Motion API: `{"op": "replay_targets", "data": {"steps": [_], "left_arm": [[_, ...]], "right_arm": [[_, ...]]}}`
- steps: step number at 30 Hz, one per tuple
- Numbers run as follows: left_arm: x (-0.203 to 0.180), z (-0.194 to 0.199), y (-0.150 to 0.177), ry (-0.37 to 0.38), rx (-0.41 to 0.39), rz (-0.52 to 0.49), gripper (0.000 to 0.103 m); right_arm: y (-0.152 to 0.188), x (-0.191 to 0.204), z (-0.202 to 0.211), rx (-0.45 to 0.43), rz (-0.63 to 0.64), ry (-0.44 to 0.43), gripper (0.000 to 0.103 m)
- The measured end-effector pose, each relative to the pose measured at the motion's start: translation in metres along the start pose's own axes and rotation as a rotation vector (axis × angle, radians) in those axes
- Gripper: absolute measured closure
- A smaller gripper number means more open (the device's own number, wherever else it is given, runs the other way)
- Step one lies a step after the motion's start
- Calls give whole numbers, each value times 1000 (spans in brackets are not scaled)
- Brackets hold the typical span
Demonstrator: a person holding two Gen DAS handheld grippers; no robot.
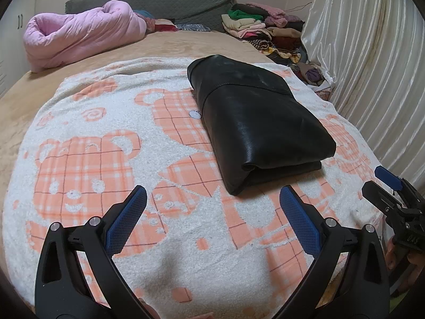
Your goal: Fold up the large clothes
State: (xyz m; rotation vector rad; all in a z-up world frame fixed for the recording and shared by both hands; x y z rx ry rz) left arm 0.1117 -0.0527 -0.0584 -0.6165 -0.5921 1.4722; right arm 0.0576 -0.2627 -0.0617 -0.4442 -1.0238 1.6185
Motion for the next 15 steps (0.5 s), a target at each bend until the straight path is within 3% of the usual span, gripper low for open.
{"op": "replay_targets", "data": {"steps": [15], "left_arm": [[2, -1, 0, -11, -3, 0, 9]], "right_arm": [[1, -2, 1, 6, 9, 8, 4]]}}
Point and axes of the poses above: each gripper's, at about its wrist camera, not at the fingertips, and z roughly against the way its jaws point, x to its left, y to its underside, the point moved 7 cm from there along -z, roughly the way its jaws point, and after that the axes turned 12 degrees about -y, right-handed, at the moved point
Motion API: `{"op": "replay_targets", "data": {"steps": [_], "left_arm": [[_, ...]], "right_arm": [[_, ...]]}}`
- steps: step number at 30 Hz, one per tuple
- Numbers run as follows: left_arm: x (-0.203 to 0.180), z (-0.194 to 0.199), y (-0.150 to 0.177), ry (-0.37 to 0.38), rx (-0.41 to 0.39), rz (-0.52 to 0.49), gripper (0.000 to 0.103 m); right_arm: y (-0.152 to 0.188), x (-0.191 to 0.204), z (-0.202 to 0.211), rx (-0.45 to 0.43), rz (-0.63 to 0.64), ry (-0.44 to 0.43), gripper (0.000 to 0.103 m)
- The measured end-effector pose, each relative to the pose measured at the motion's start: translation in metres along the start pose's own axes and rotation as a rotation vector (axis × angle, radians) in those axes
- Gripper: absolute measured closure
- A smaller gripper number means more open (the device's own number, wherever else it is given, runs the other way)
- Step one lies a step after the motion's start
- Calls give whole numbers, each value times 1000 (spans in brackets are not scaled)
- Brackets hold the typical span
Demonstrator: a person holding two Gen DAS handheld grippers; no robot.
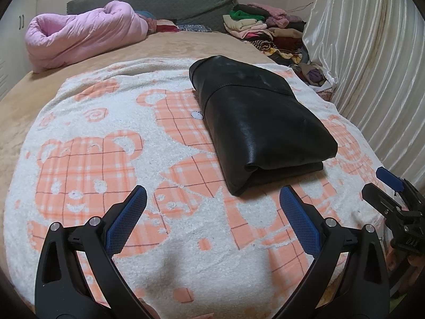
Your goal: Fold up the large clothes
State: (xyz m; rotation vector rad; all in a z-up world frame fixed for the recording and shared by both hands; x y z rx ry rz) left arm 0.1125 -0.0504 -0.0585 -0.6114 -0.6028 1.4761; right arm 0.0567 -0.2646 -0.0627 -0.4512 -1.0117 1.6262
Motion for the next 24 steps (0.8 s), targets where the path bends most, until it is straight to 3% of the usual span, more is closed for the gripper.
{"op": "replay_targets", "data": {"steps": [24], "left_arm": [[8, -1, 2, -13, 12, 17, 9]], "right_arm": [[2, -3, 3, -5, 5, 36, 4]]}}
Point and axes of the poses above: each gripper's, at about its wrist camera, not at the fingertips, and z roughly against the way its jaws point, x to its left, y to its underside, the point moved 7 cm from there along -z, roughly the way its jaws point, and after that the axes turned 12 degrees about -y, right-handed, at the moved point
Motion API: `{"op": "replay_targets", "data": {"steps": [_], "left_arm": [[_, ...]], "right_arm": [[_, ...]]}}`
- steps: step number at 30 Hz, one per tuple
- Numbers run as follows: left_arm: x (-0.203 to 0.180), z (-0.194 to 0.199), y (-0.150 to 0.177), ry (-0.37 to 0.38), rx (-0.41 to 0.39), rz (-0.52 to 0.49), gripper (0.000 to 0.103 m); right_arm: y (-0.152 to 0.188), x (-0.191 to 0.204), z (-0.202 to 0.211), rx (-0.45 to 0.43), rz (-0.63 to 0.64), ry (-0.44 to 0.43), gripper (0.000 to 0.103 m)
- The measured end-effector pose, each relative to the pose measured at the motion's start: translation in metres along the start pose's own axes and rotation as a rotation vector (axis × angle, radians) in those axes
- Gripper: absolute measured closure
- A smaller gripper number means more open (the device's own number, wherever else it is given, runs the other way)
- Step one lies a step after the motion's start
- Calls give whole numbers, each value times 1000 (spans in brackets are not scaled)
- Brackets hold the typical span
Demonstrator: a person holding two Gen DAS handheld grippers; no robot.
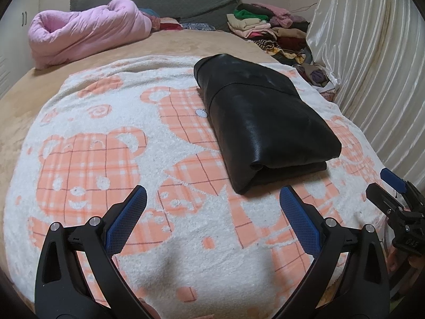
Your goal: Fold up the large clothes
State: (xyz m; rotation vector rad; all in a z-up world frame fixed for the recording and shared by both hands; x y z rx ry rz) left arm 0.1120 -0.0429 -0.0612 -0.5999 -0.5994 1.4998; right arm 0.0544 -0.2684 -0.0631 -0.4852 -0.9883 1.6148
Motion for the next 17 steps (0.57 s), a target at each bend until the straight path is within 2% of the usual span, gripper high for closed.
{"op": "replay_targets", "data": {"steps": [4, 9, 11, 13, 15, 17], "left_arm": [[5, -5, 4, -24, 10, 4, 9], [19, -15, 4, -49, 21, 37, 9], [33, -23, 2, -65, 37, 59, 9], [60, -35, -3, -106, 63, 95, 9], [106, -50, -10, -184, 85, 140, 9], [155, -61, -16, -269, 99, 178, 9]], "right_arm": [[-1, -11, 6, -28, -30, 47, 4], [-1, -62, 33, -103, -134, 149, 4], [2, -98, 53, -129, -183, 232, 4], [13, -152, 80, -147, -250, 348, 4], [36, -224, 115, -156, -340, 502, 4], [65, -294, 148, -127, -425, 667, 4]]}}
Point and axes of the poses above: each gripper's, at about its wrist camera, not at the fingertips, and z roughly against the way its jaws point, x to its left, y to its underside, the point moved 7 cm from there along -z, roughly the way its jaws point, and after that the axes turned 12 degrees about -y, right-handed, at the moved point
